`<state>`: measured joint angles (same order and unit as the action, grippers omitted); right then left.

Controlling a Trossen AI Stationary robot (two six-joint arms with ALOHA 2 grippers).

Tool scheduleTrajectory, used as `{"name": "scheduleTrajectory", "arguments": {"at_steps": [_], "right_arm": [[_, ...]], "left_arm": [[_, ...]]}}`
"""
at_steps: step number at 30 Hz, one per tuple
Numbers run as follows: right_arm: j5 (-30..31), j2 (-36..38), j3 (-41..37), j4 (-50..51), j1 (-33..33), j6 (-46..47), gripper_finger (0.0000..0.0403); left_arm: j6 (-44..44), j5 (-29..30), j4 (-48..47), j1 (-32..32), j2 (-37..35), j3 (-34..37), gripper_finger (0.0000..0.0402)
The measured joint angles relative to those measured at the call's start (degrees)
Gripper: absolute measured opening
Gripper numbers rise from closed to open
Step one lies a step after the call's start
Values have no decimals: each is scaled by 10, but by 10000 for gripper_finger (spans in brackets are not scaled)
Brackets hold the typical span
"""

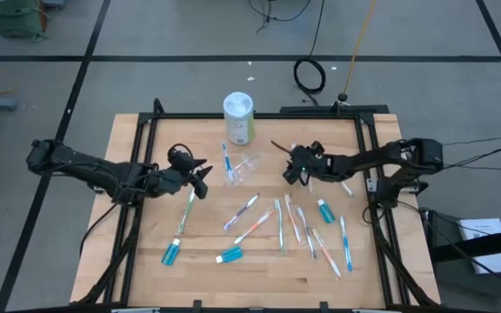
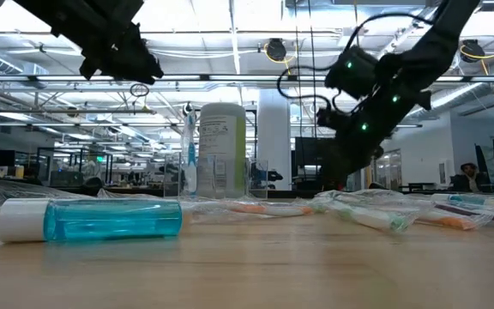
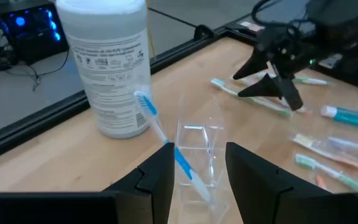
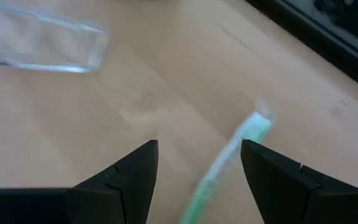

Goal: Pick & Place toothbrushing station
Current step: Put the green toothbrush into the transparent organizer

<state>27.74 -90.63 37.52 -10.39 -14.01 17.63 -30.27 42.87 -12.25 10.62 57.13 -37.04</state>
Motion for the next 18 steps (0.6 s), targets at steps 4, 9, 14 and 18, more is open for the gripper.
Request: {"name": "scheduleTrajectory", "arguments": {"at_steps": [4, 9, 14, 18], "right_arm": [[-64, -23, 0, 9, -33, 51, 220], [-102, -55, 3, 4, -40, 51, 179], [-100, -49, 2, -1, -40, 38, 94], [-105, -26, -2, -20, -40, 15, 22]], "left_arm": [[7, -24, 0, -11, 0, 0, 149], [37, -45, 2, -38, 0, 0, 150], [57, -56, 2, -70, 0, 0, 150], [46, -69, 2, -87, 0, 0, 150]]}}
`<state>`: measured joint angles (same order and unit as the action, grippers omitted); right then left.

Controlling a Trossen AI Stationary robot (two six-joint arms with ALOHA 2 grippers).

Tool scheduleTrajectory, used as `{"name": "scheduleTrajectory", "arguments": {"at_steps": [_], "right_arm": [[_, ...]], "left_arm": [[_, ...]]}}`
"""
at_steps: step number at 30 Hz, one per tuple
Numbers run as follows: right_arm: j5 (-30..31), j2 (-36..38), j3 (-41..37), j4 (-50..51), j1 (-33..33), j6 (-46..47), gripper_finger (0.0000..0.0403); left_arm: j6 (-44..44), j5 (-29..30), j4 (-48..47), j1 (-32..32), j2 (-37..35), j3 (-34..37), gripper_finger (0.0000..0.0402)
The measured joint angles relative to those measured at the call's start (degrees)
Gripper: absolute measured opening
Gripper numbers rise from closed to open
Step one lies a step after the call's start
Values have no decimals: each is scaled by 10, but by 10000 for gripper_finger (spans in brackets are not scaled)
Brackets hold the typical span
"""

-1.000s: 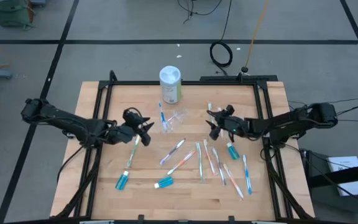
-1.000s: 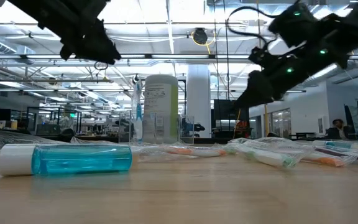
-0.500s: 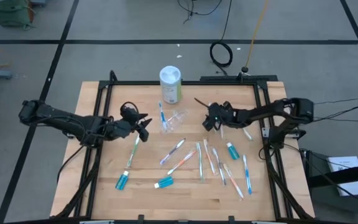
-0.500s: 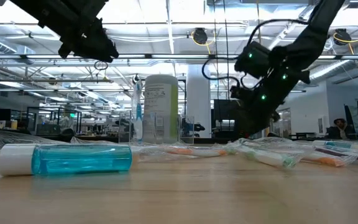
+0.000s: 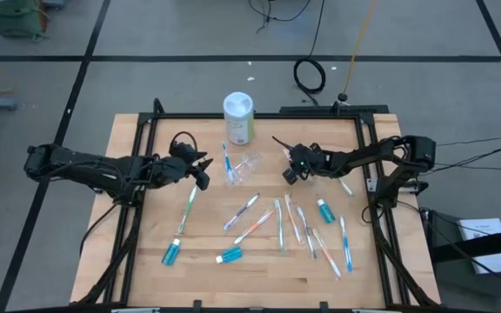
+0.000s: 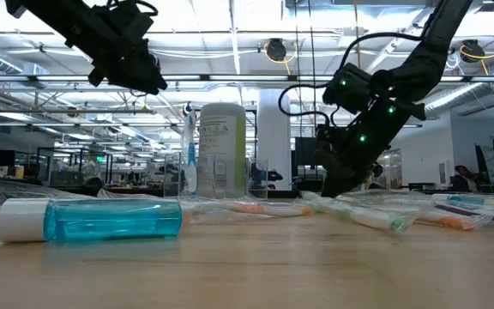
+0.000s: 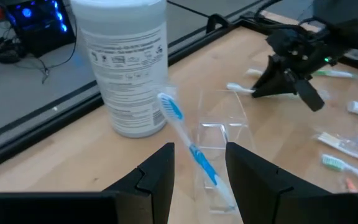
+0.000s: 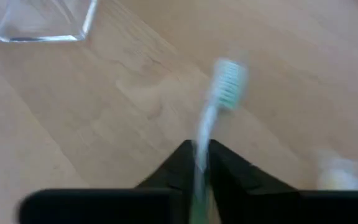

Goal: Pick & Place toothbrushing station
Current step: Put the green toothbrush into the transparent organizer

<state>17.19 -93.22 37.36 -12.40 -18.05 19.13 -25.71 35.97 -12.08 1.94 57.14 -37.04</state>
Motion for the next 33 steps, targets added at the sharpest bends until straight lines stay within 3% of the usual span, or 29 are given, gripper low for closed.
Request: {"name": "scheduleTrajectory", "arguments": {"at_steps": [7, 11, 14, 17, 22, 33], "right_arm": [[6, 93, 1, -94, -7, -44, 21], [-1, 137, 1, -231, -2, -103, 12], [-70, 138, 1, -386, 10, -147, 13], [-125, 104, 2, -542, 25, -179, 15], [-128, 6, 18, -692, 33, -220, 13], [-111, -207, 176, -717, 30, -201, 14]], "left_arm": [[-8, -1, 2, -6, -3, 0, 150], [6, -1, 4, -7, -3, 0, 150], [27, 0, 20, -9, -3, 0, 150], [45, 0, 46, -12, -3, 0, 150], [64, 0, 67, -12, -3, 0, 150], [65, 0, 67, -12, -3, 0, 150]]}}
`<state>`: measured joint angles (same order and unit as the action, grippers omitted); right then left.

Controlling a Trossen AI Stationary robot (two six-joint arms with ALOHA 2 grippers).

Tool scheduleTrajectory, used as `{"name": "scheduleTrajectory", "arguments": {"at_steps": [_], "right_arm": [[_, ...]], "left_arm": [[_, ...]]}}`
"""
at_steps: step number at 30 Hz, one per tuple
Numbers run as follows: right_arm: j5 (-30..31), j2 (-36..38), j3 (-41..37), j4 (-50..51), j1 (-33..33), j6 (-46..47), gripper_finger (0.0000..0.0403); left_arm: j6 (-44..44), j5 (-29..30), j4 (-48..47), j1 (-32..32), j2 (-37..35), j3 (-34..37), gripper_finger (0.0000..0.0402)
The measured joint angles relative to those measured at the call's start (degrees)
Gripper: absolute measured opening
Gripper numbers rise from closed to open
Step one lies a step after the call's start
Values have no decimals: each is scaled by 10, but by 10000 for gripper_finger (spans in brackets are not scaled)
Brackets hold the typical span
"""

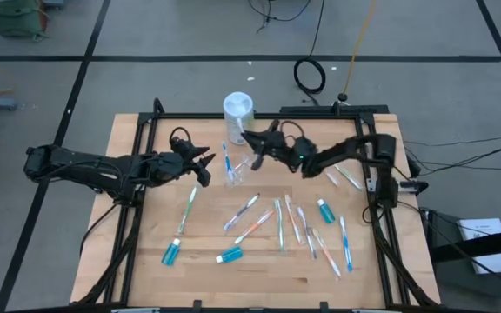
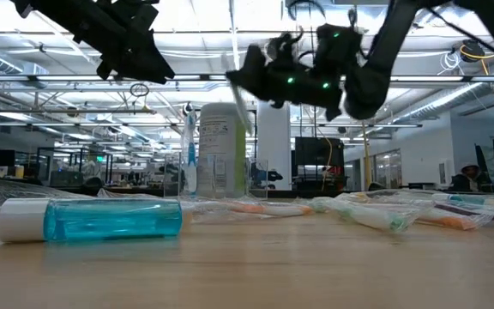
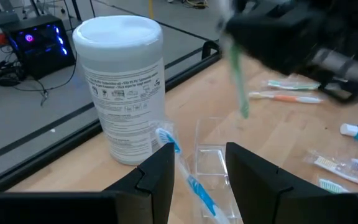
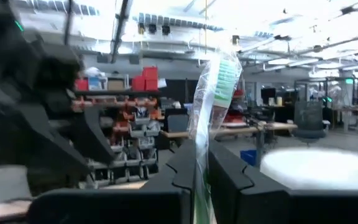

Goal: Pick & Place toothbrushing station
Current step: Put the green toothbrush into the transparent organizer

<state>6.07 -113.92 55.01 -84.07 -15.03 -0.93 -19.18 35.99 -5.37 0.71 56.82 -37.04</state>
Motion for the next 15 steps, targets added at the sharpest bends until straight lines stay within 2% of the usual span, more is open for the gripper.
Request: {"name": "scheduleTrajectory", "arguments": {"at_steps": [8, 15], "right_arm": [[121, -64, 18, 12, -1, -26, 15], [139, -79, 17, 72, 11, -7, 26]], "left_arm": [[0, 0, -10, 9, 0, 0, 150], [-11, -2, -21, 25, 1, 0, 150]]}}
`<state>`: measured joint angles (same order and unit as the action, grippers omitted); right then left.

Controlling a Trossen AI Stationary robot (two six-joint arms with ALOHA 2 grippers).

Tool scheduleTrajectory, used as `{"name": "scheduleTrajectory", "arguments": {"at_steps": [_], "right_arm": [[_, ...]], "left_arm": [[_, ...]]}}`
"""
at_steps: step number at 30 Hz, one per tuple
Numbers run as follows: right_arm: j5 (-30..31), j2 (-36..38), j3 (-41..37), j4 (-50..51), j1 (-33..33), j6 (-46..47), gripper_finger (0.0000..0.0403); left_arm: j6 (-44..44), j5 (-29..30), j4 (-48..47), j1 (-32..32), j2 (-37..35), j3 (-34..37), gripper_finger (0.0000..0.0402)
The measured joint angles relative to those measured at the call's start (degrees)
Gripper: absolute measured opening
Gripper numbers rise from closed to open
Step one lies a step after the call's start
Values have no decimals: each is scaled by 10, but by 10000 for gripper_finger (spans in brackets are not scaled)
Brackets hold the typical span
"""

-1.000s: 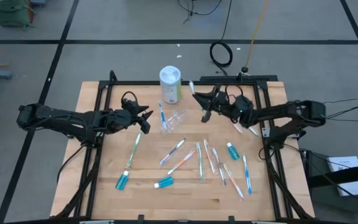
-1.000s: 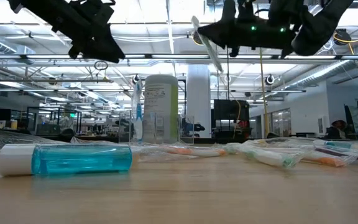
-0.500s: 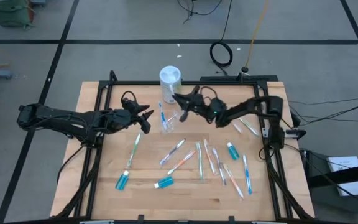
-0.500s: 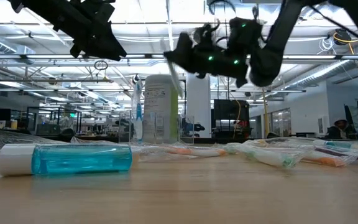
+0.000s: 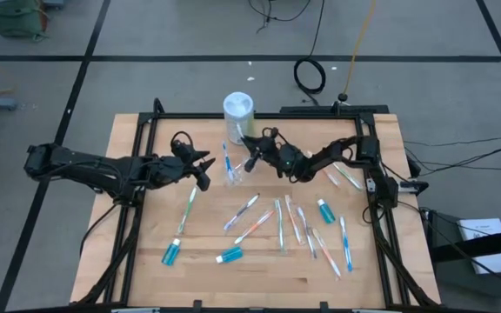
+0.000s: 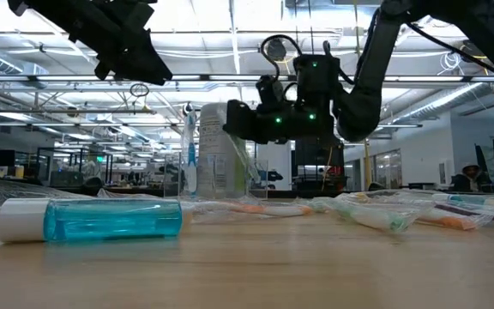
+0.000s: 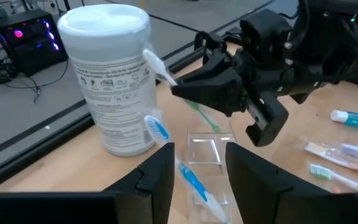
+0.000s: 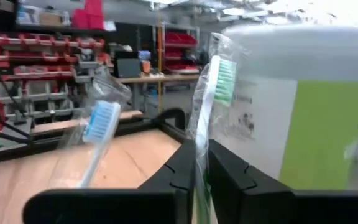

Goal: Pick & Place toothbrushing station
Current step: Put the green toothbrush into the transparent organizer

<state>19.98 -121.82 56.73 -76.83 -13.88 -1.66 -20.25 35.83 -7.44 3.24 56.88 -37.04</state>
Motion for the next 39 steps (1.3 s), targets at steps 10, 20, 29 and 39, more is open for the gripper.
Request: {"name": "scheduleTrajectory", "arguments": {"at_steps": [10, 20, 29, 39], "right_arm": [[71, 5, -4, 51, 29, -5, 57], [85, 111, -73, 163, 45, -6, 96], [84, 237, -143, 257, 66, -5, 131], [83, 320, -222, 268, 92, -8, 159]], "left_arm": [[-35, 0, -1, 23, 0, 0, 150], [-66, 0, -29, 64, 0, 0, 150], [-211, -94, -161, 84, 1, 0, 150], [-198, -198, -327, 137, 58, 0, 149]]}}
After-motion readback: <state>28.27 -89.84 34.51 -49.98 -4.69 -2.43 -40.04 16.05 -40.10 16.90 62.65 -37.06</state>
